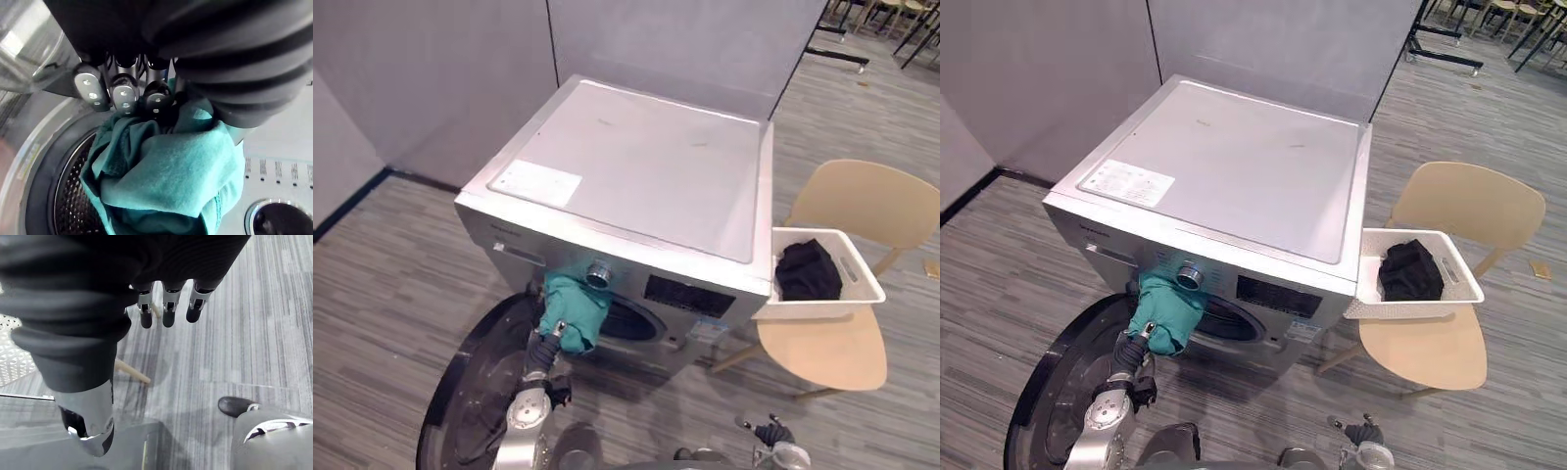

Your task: Pick up the laundry basket with both hands and put the clothes into the washing machine.

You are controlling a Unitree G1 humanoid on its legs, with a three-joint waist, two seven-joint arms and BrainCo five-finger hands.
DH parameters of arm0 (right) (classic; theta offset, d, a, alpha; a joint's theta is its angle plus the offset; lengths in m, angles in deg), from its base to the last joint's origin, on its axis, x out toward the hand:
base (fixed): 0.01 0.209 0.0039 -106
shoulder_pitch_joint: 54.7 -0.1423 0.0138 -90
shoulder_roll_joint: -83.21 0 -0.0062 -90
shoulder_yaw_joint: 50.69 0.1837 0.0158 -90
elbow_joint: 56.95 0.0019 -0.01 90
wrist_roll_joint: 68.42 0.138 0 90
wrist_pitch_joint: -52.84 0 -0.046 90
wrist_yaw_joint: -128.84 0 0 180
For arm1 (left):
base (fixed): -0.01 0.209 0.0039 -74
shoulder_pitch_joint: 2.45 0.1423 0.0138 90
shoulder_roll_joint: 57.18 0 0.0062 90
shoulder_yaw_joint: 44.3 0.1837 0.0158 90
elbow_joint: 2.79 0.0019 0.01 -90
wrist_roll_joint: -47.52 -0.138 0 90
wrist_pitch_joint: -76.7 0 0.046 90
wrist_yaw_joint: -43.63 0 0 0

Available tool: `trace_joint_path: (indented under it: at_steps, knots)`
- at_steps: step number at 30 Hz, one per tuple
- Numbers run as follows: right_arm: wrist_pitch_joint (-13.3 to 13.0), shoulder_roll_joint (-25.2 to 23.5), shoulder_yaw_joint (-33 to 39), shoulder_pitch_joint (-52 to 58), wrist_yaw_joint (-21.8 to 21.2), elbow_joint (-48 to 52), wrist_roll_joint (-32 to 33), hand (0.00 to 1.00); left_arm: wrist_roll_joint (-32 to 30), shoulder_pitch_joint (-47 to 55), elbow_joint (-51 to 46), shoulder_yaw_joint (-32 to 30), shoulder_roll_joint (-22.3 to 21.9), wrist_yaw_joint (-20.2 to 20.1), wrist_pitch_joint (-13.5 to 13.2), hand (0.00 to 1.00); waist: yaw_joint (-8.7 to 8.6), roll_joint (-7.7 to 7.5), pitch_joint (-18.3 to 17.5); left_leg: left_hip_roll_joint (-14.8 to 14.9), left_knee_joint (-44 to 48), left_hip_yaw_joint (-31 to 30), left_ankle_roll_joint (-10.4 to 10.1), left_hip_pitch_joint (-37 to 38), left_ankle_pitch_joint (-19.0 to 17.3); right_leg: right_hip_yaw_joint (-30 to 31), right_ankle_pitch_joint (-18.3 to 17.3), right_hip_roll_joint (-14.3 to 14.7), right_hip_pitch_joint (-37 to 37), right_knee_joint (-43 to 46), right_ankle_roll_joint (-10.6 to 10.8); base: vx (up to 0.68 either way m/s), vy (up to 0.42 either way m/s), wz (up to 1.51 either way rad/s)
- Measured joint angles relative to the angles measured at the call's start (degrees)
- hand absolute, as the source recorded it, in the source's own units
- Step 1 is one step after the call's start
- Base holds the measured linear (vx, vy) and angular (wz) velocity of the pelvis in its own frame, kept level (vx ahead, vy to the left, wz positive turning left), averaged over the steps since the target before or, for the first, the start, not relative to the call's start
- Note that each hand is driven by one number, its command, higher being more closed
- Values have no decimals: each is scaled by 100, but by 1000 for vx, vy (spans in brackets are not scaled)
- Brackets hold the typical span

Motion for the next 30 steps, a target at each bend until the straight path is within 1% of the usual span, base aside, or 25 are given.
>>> trace_joint_path:
  at_steps: [1,2,3,5,6,7,9,10,11,12,13,14,15,16,18,19,20,21,22,23,25,26,27,28,30]
  knots:
    - [-2,-12,-105,-40,0,72,0,0,0,-37,-70,1,1,1,-1,100,9,2,119,19,317,-56,-5,-261,-112,-1,-219,-27,-293,486,3,-169,1,8]
    - [-3,-18,-153,-71,3,85,1,0,1,-60,-106,2,5,2,0,100,4,-12,171,28,471,-103,9,-411,-173,-14,-336,-48,-461,729,-13,-232,-24,22]
    - [-2,-55,-251,-152,13,108,9,0,2,-129,-144,-4,20,16,-1,100,11,-100,302,40,761,-164,22,-748,-244,-29,-563,-129,-843,1225,-27,-206,-40,25]
    - [3,-69,-410,-281,29,244,20,0,2,-238,-145,-10,66,22,6,100,21,-183,573,86,1222,-231,-28,-1200,-415,-13,-841,-212,-1330,1891,-59,-225,-56,14]
    - [-1,-72,-492,-350,70,389,56,0,3,-278,-150,-11,67,38,8,100,21,-218,689,120,1542,-252,1,-1569,-500,10,-1006,-245,-1700,2283,-101,-199,-33,1]
    - [-1,-80,-515,-389,113,465,64,0,4,-311,-150,-8,69,48,11,100,21,-237,757,129,1675,-264,2,-1747,-520,22,-1075,-292,-1887,2462,-109,-230,-22,-3]
    - [-7,-95,-646,-570,253,790,73,0,11,-573,-144,-14,34,176,17,100,38,-290,1099,221,2202,-262,7,-2399,-588,73,-1303,-410,-2583,3176,-134,-237,-20,-2]
    - [-7,-96,-653,-618,262,859,80,0,19,-650,-141,-16,19,209,17,100,39,-294,1137,233,2345,-271,16,-2606,-601,92,-1350,-431,-2797,3352,-157,-188,-27,-7]
    - [-12,-97,-653,-732,279,991,155,0,28,-841,-137,-42,-14,291,16,100,68,-296,1209,288,2617,-268,28,-3044,-630,152,-1436,-448,-3257,3681,-172,-151,-20,-16]
    - [-19,-96,-655,-841,330,1125,214,0,60,-1080,-121,-68,-43,373,16,100,105,-297,1269,314,2881,-293,45,-3478,-646,197,-1486,-472,-3713,3997,-205,-113,-15,-18]
    - [-22,-98,-659,-885,380,1208,243,0,78,-1211,-114,-84,-61,409,16,100,117,-298,1311,323,3009,-305,56,-3677,-653,224,-1493,-486,-3921,4145,-208,-159,-23,-19]
    - [-30,-100,-660,-980,441,1371,280,0,127,-1460,-105,-151,-115,470,14,100,134,-296,1392,382,3274,-316,55,-4068,-693,304,-1540,-490,-4325,4432,-258,-112,-23,-22]
    - [-48,-99,-652,-1085,507,1561,314,0,204,-1722,-94,-169,-131,578,13,100,133,-306,1503,428,3543,-323,73,-4422,-720,357,-1581,-490,-4700,4712,-285,-134,-28,-26]
    - [-65,-90,-642,-1120,527,1696,342,0,229,-1851,-91,-168,-131,621,13,100,127,-304,1546,447,3674,-325,73,-4608,-727,390,-1599,-491,-4899,4850,-292,-93,-19,-31]
    - [-167,-54,-609,-1229,659,2124,452,0,296,-2354,-90,-176,-127,774,13,100,86,-320,1590,516,4157,-330,96,-5405,-802,559,-1662,-487,-5755,5342,-304,-78,-6,-32]
    - [-182,-46,-580,-1286,681,2236,463,0,322,-2497,-90,-185,-115,817,13,100,54,-341,1603,523,4268,-327,106,-5594,-810,607,-1669,-487,-5973,5464,-298,-63,-2,-29]
    - [-227,-37,-515,-1374,739,2379,509,0,328,-2778,-88,-192,-91,911,13,100,-2,-368,1619,557,4463,-314,132,-5942,-835,688,-1676,-481,-6351,5661,-294,-52,-2,-25]
    - [-265,-39,-465,-1388,770,2479,511,0,328,-2930,-85,-190,-81,936,14,100,-10,-370,1621,592,4558,-305,145,-6105,-850,725,-1676,-466,-6523,5744,-295,-62,1,-33]
    - [-337,-22,-373,-1388,811,2690,514,0,328,-3236,-55,-162,-25,1022,14,100,-26,-383,1628,615,4708,-303,164,-6372,-870,819,-1676,-451,-6850,5905,-295,-66,-4,-28]
    - [-386,32,-291,-1392,883,2826,519,0,326,-3581,2,-138,92,1079,16,100,-49,-388,1630,622,4819,-279,177,-6597,-876,893,-1675,-447,-7115,6030,-295,-53,-5,-23]
    - [-421,85,-170,-1408,895,2895,578,0,325,-4051,20,-112,308,1200,17,100,-107,-394,1632,635,4909,-251,181,-6858,-875,975,-1670,-409,-7429,6145,-295,-63,-26,-13]
    - [-460,76,-71,-1463,900,2918,704,0,325,-4325,27,-114,553,1293,17,100,-185,-395,1631,669,4953,-250,181,-6986,-875,987,-1654,-400,-7567,6186,-311,-66,-27,-16]
    - [-487,76,-49,-1486,900,2927,748,0,324,-4460,36,-110,672,1309,17,100,-202,-402,1627,695,4962,-241,181,-7041,-874,1005,-1642,-393,-7646,6193,-316,-44,-19,-22]
    - [-555,69,45,-1492,898,2987,852,0,324,-4764,76,-98,899,1328,18,100,-223,-407,1628,721,4954,-204,173,-7130,-862,1049,-1600,-356,-7790,6197,-344,-29,-18,-20]
    - [-609,88,84,-1550,896,2998,909,0,324,-5204,151,-59,1240,1387,17,100,-274,-410,1626,808,4948,-118,175,-7211,-857,1128,-1552,-286,-7960,6197,-349,-26,-39,-22]
